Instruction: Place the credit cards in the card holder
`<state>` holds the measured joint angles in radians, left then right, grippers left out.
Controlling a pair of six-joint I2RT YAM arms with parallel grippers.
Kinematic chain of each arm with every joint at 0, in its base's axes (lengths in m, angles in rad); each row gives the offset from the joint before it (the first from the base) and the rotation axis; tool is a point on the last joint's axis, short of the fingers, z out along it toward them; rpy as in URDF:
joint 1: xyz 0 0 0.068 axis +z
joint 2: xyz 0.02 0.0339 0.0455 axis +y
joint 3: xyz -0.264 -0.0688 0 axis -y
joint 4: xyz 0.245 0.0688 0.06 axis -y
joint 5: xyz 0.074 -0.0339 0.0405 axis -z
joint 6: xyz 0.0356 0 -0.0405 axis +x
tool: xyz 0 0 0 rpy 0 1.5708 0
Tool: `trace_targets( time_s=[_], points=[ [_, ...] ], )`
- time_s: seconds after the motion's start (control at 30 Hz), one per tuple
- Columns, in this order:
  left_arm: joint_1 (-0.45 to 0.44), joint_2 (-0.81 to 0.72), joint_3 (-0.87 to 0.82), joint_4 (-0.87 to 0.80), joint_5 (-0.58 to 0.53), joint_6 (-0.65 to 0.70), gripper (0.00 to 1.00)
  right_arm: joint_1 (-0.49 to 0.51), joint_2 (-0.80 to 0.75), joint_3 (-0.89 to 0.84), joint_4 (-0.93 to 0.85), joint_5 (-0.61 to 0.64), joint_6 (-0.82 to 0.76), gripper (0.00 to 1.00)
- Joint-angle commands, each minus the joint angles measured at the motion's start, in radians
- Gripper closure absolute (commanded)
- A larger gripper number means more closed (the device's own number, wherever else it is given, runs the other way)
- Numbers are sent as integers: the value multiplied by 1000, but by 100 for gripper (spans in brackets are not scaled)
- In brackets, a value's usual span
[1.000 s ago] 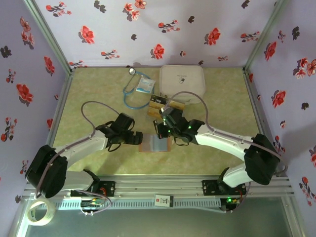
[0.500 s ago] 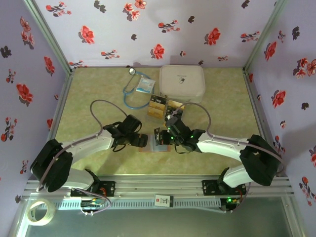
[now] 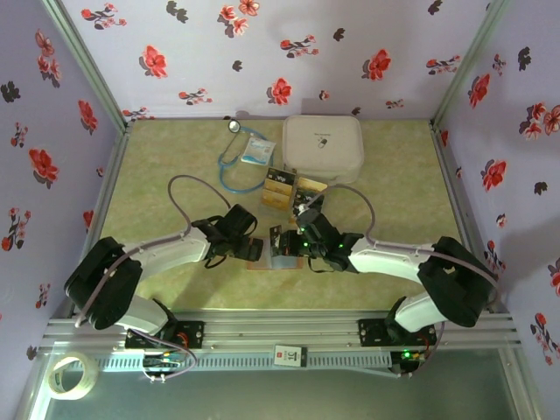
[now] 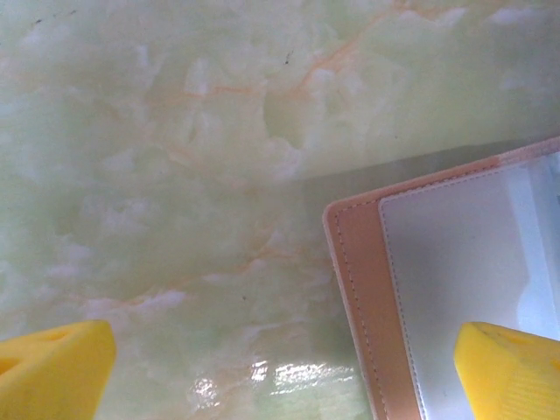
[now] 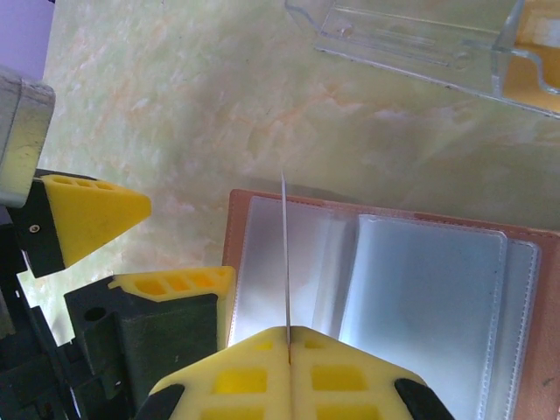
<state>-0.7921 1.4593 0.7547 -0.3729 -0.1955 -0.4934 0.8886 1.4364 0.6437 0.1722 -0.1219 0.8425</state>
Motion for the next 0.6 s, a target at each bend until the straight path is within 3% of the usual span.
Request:
trace_targets(
  time_s=[0.0,0.57],
  points=[
    [-9,22,-5,19,-28,9,0,-11,6,-29,45,-13,18,100],
    [-9,46,-70,26,-49,-44,0,-62,-35,-132,60,-6,35,100]
  ],
)
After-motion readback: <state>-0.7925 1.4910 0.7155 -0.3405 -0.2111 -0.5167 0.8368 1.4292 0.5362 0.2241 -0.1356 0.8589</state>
